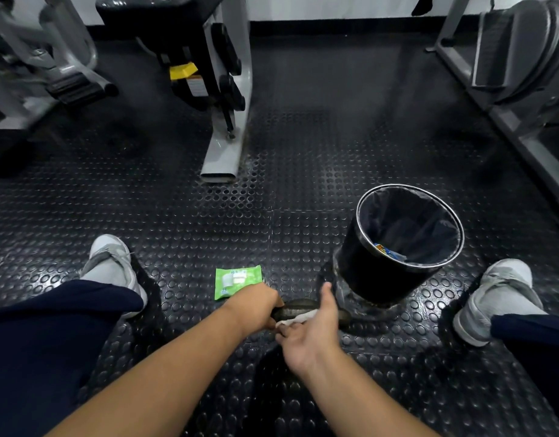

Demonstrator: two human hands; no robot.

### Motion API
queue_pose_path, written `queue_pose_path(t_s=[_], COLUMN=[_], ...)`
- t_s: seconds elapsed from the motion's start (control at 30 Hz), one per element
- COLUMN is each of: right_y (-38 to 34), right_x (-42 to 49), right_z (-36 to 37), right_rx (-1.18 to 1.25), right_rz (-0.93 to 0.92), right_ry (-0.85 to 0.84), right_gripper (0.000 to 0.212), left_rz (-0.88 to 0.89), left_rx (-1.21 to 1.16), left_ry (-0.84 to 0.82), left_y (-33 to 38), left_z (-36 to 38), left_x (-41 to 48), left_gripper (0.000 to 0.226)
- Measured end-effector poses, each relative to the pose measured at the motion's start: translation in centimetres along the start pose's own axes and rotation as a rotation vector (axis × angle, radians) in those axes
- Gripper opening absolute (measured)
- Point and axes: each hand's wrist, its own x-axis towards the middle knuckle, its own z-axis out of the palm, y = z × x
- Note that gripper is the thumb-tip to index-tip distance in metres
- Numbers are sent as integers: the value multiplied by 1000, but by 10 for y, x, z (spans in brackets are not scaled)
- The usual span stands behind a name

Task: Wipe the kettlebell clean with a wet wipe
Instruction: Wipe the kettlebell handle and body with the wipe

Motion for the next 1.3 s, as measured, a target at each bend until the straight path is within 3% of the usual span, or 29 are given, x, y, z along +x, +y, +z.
queue_pose_path(t_s=[0.13,0.23,0.33,0.43,0.57,0.7,0.8,0.9,1.03,1.17,1.3], right_y=[-42,-46,-20,2,-22,-43,-24,1,-15,-53,-44], right_x=[-8,-16,-14,-7,-13,-23,-20,-18,-18,-26,-20], right_z=[-19,-16,1,6,-3,-13,0,12,6,-11,-3], right_rx=[93,94,44,-13,84,161,71,-7,32,133,83], right_rz=[5,-45,-2,17,24,-91,-42,-24,34,-12,-8], right_ry=[47,91,3,-9,15,111,64,29,-15,58,18], right_gripper=[96,88,80,95,100,88,71,77,90,93,80], left_rz=[-9,-14,-10,-7,-18,-38,-41,-36,-48,-55,-55], left_rx=[-7,-19,5,37,42,16,33,71,46,-12,-12], left_ry=[-20,-9,15,21,-5,-17,-16,10,-1,-3,1], left_y=[1,2,4,6,6,6,9,11,10,6,6], left_z=[-1,-1,-3,-4,-4,-3,-4,-4,-2,1,1], left_x=[2,1,-2,-2,0,2,1,-1,0,2,3], left_gripper=[26,25,24,17,23,26,23,7,15,23,21])
